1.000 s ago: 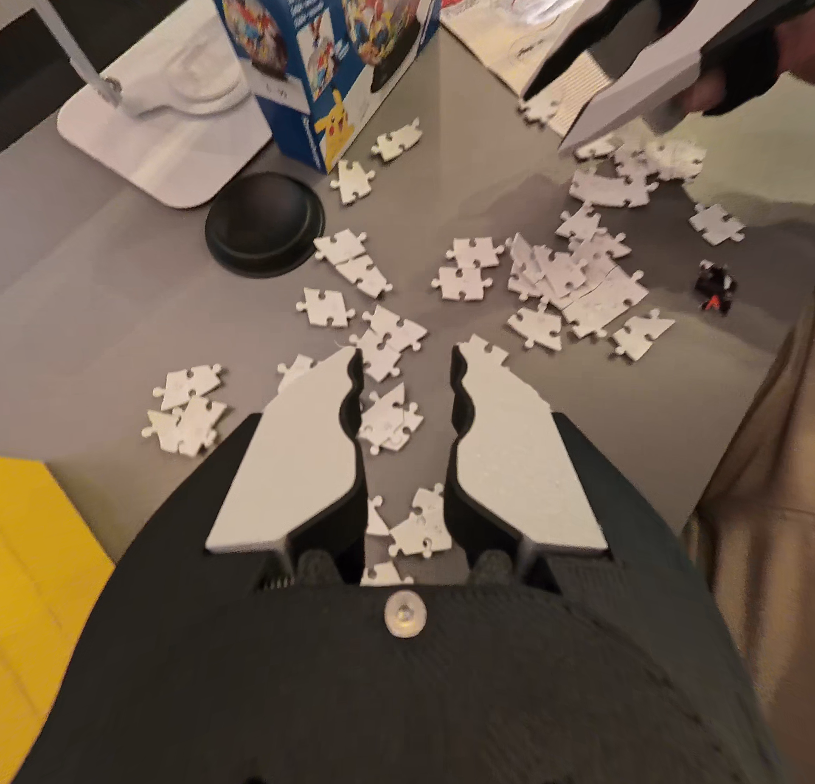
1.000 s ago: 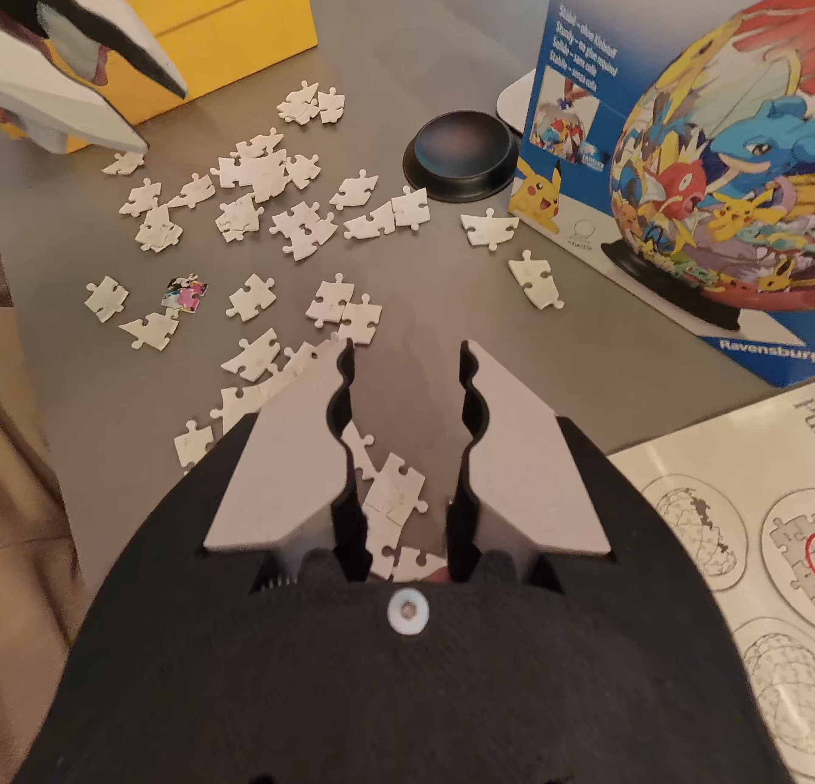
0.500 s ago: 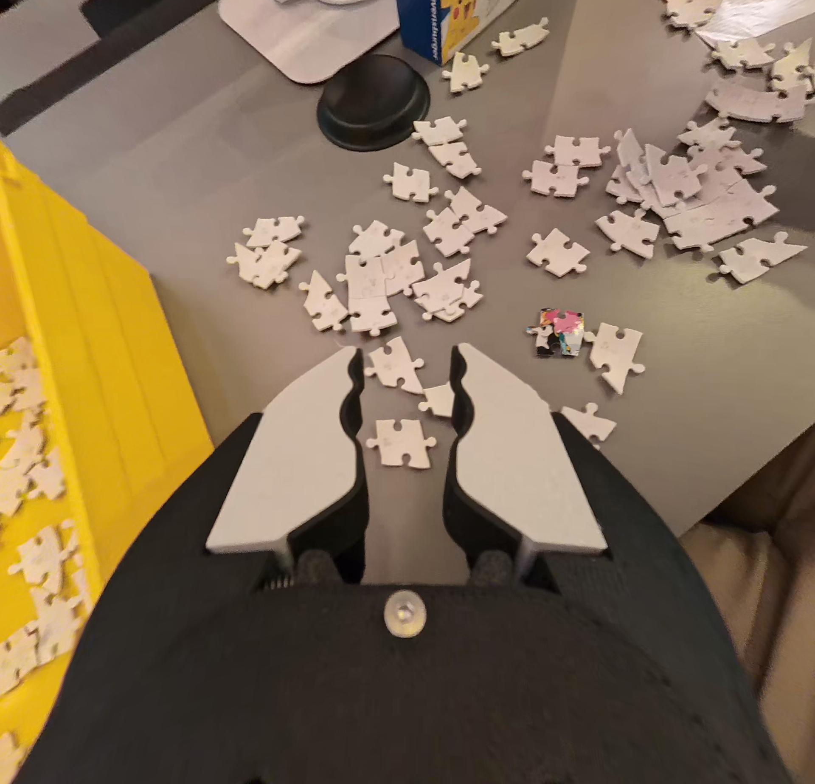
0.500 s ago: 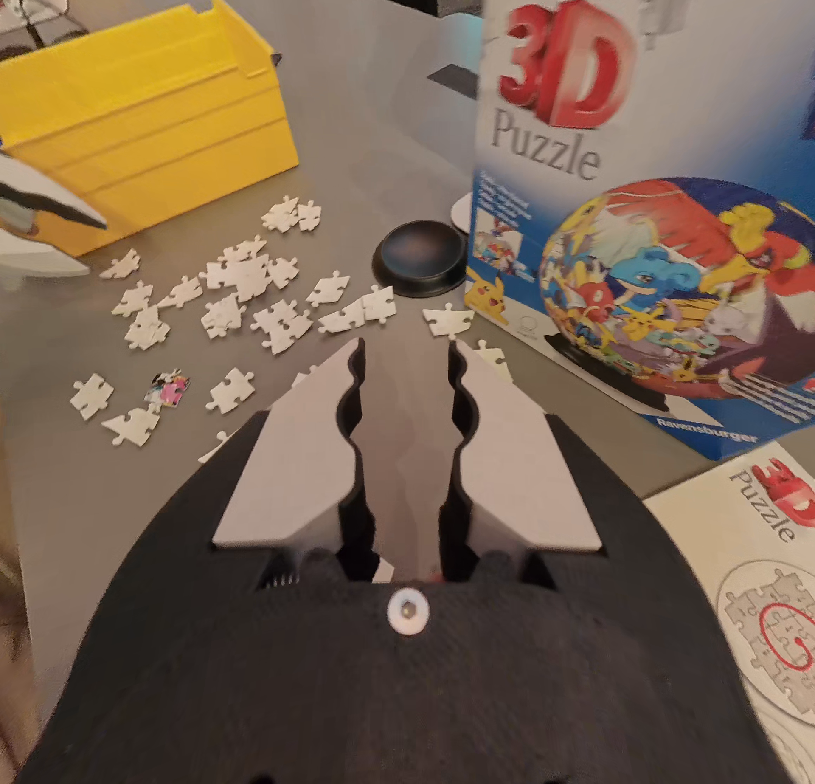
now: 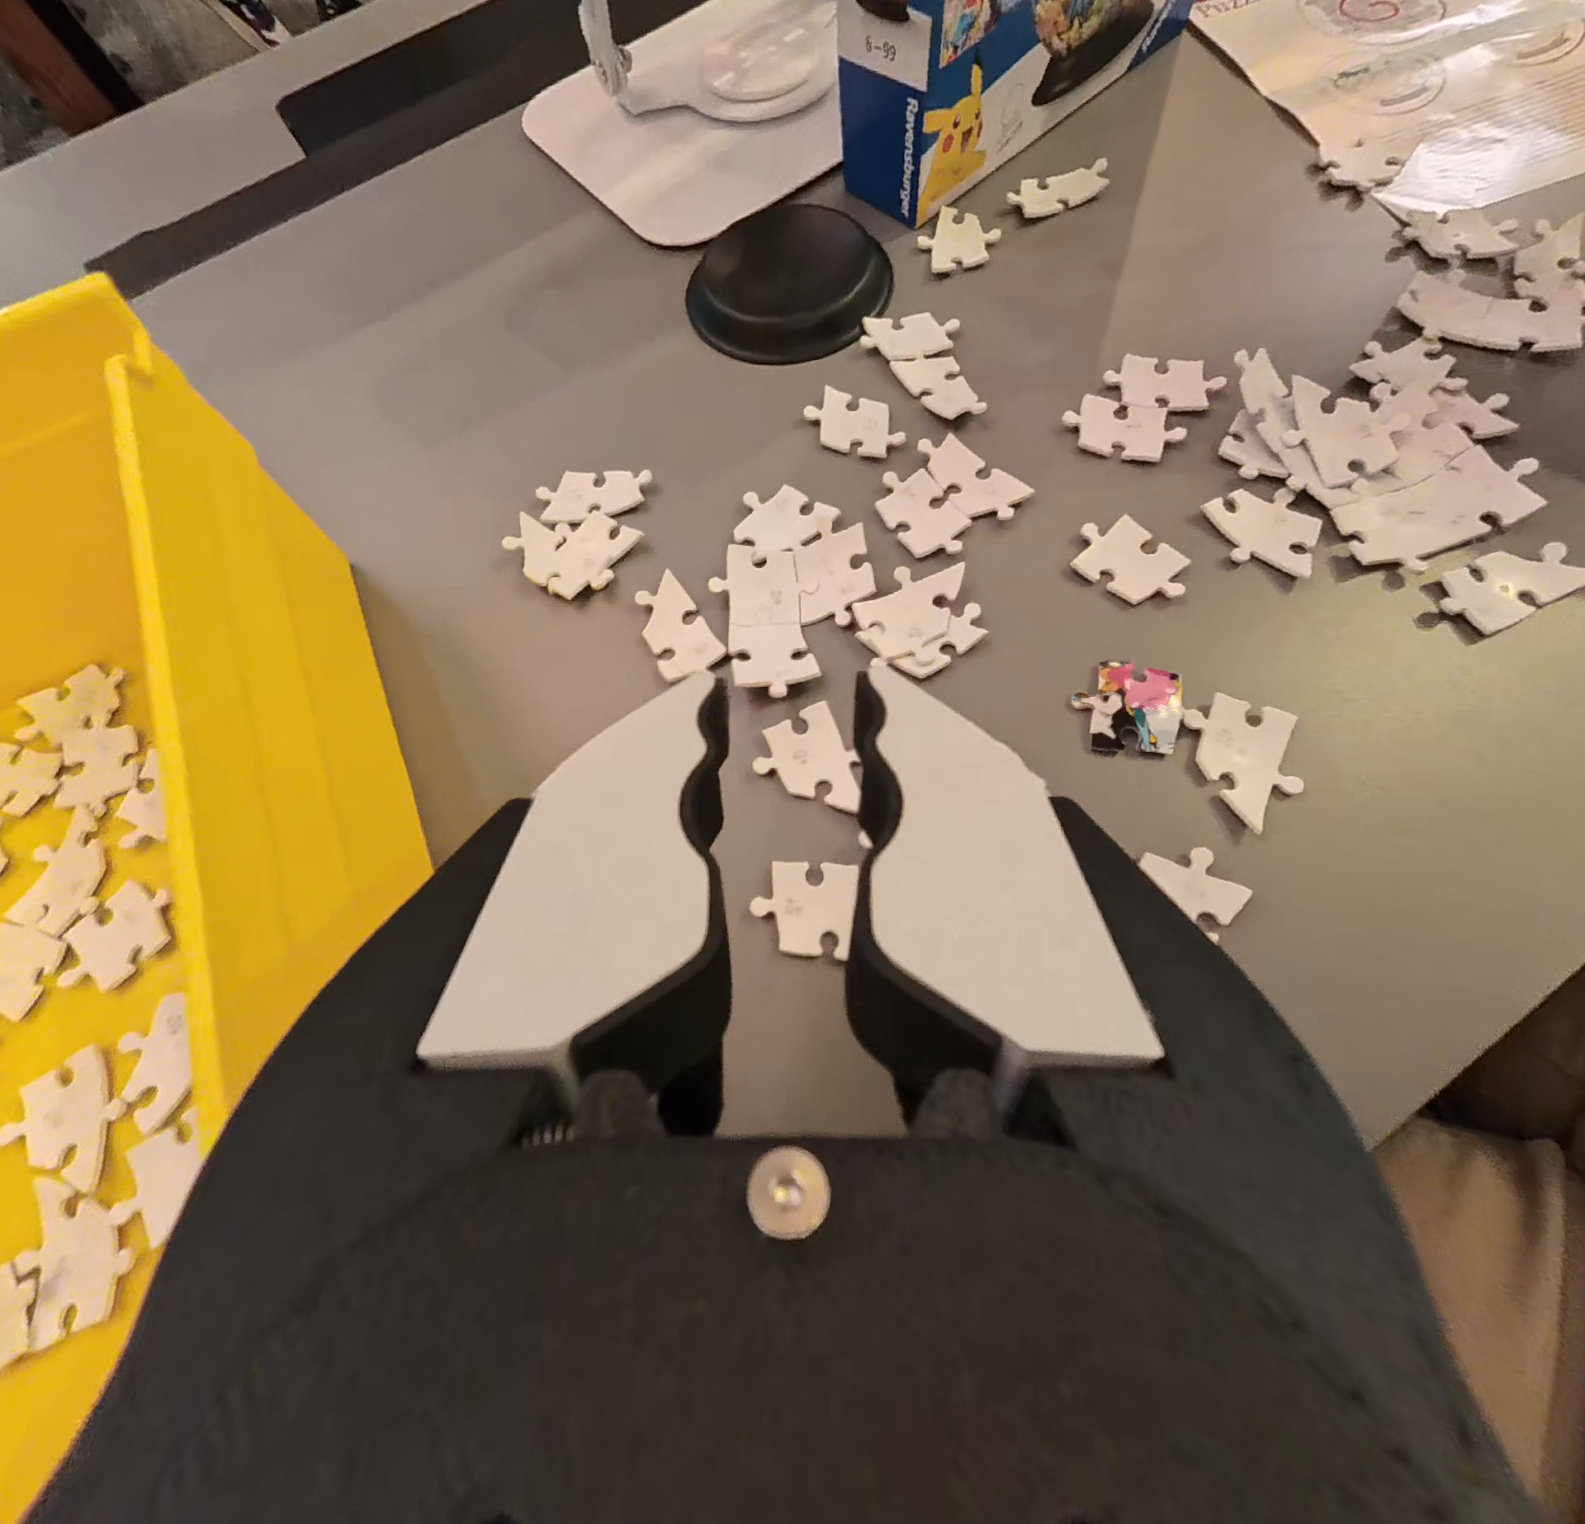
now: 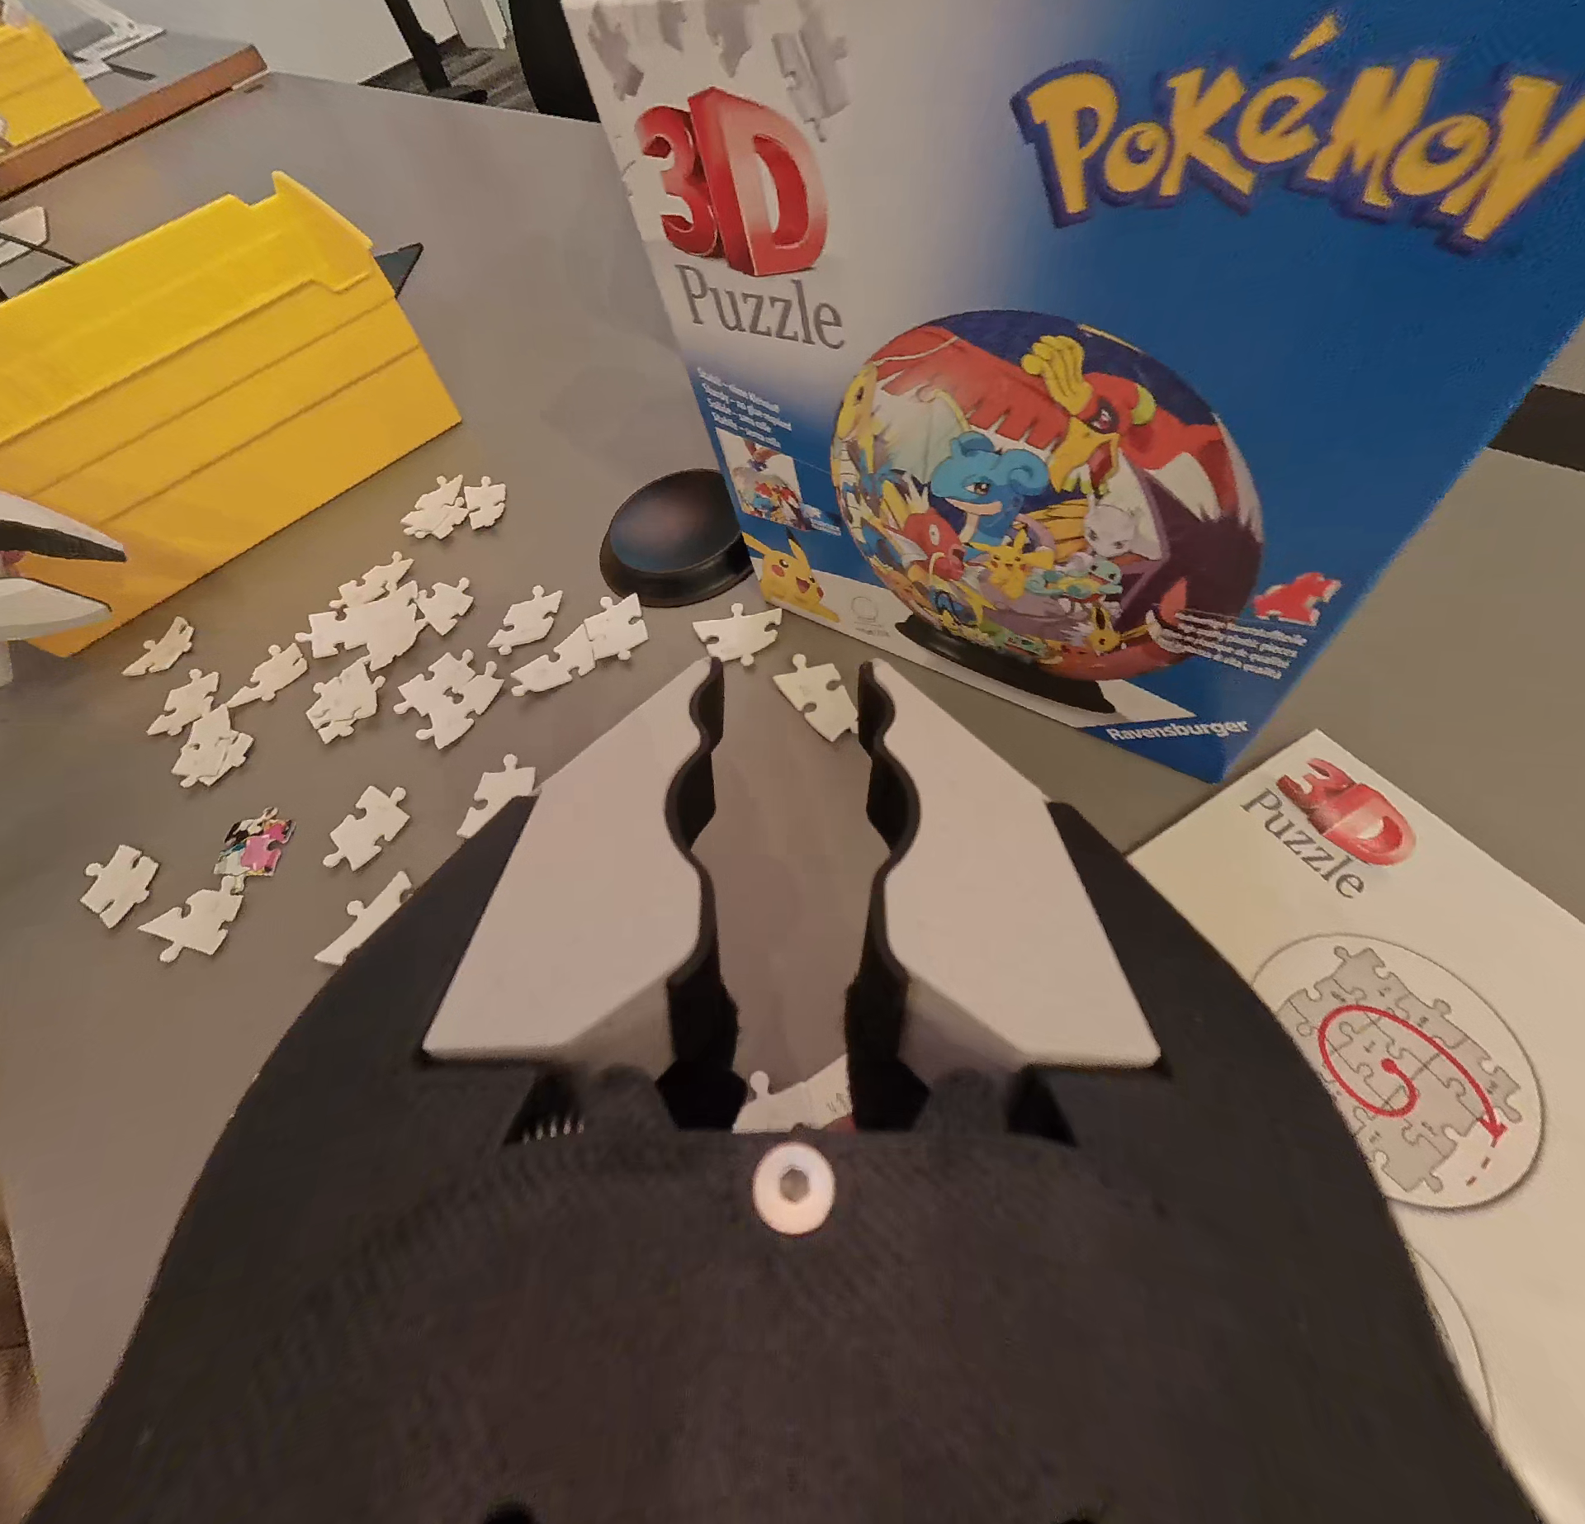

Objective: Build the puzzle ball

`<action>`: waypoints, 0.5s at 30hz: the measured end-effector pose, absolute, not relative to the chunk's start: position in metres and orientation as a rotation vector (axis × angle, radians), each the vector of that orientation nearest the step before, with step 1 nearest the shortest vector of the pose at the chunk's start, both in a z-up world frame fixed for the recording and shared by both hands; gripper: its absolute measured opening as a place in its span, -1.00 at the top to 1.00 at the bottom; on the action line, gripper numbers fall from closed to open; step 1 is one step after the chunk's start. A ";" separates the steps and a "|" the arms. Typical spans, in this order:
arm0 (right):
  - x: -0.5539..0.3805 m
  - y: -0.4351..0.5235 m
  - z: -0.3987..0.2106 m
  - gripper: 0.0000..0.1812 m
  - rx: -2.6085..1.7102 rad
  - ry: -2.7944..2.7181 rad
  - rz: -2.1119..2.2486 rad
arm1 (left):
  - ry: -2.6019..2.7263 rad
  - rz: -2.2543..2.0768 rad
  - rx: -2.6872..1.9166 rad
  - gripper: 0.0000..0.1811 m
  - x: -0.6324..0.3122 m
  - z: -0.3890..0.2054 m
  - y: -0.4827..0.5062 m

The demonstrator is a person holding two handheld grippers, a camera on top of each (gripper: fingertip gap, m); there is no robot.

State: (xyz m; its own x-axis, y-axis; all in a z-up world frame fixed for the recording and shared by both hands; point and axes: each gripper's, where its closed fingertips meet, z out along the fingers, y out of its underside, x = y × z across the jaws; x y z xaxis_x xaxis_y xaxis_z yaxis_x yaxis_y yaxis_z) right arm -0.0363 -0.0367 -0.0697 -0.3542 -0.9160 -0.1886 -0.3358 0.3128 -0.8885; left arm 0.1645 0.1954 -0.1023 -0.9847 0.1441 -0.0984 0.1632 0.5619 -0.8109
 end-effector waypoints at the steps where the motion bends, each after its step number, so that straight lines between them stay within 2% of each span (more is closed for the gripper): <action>1: -0.038 -0.037 -0.070 0.68 -1.113 1.857 -1.012 | 2.760 -1.429 0.278 0.69 0.164 -0.104 0.193; 15: -0.054 -0.038 -0.090 0.68 -1.144 1.914 -0.957 | 2.789 -1.410 0.301 0.66 0.169 -0.120 0.166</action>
State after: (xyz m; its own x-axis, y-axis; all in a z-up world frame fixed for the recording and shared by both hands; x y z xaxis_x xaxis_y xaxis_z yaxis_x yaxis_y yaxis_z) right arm -0.0539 -0.0381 -0.0899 -0.3653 -0.9112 -0.1907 -0.3942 0.3369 -0.8550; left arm 0.1687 0.1660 -0.1201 -0.9816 0.1697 -0.0877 0.1712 0.5781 -0.7978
